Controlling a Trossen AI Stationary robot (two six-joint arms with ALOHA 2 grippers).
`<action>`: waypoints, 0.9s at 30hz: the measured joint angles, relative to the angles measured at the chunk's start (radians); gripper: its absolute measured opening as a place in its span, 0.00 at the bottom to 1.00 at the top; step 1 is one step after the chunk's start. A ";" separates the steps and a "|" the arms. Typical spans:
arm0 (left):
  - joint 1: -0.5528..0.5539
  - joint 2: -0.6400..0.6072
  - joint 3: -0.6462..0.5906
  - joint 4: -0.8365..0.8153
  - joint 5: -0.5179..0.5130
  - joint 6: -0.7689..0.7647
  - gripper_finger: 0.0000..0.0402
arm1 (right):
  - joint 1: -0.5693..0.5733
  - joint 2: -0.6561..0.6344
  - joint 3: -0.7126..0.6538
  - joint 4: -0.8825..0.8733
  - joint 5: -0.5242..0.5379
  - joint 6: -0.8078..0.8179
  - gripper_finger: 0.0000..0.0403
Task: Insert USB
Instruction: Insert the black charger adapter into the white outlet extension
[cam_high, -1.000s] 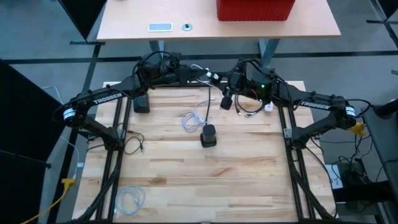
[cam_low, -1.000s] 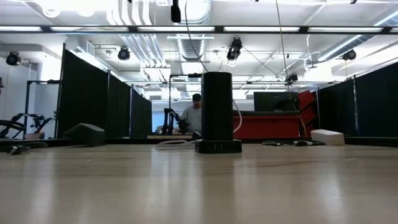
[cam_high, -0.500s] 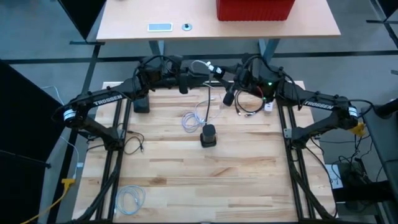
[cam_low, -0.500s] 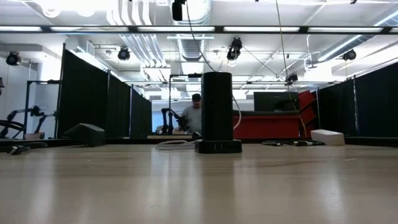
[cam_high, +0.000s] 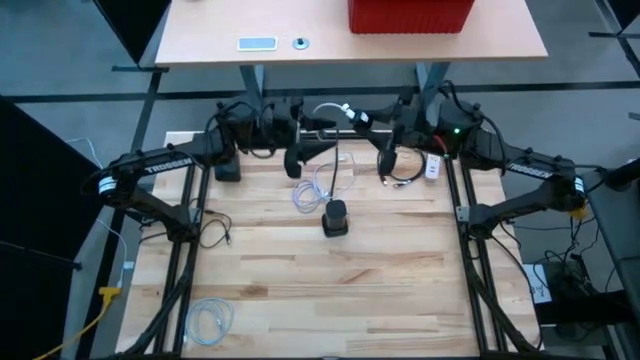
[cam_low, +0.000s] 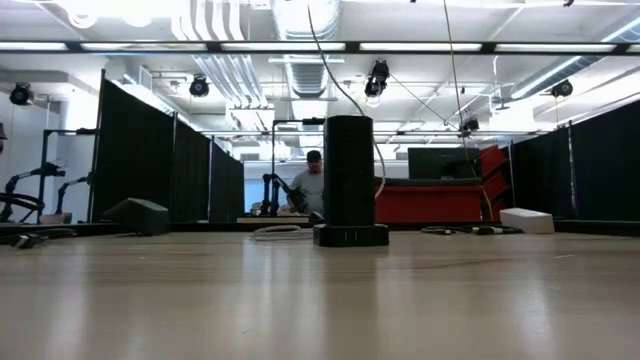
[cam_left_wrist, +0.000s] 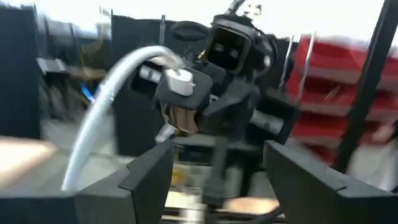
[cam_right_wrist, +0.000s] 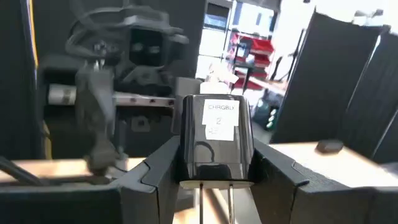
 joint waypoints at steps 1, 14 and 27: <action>-0.011 0.000 0.000 0.000 -0.028 0.079 0.58 | -0.003 -0.006 0.000 -0.012 0.001 0.043 0.36; -0.072 0.028 0.000 0.020 -0.138 0.413 0.49 | -0.003 -0.033 0.000 -0.079 -0.216 0.319 0.36; -0.116 0.089 0.000 0.058 -0.094 0.336 0.39 | -0.001 -0.040 0.000 -0.159 -0.216 0.351 0.36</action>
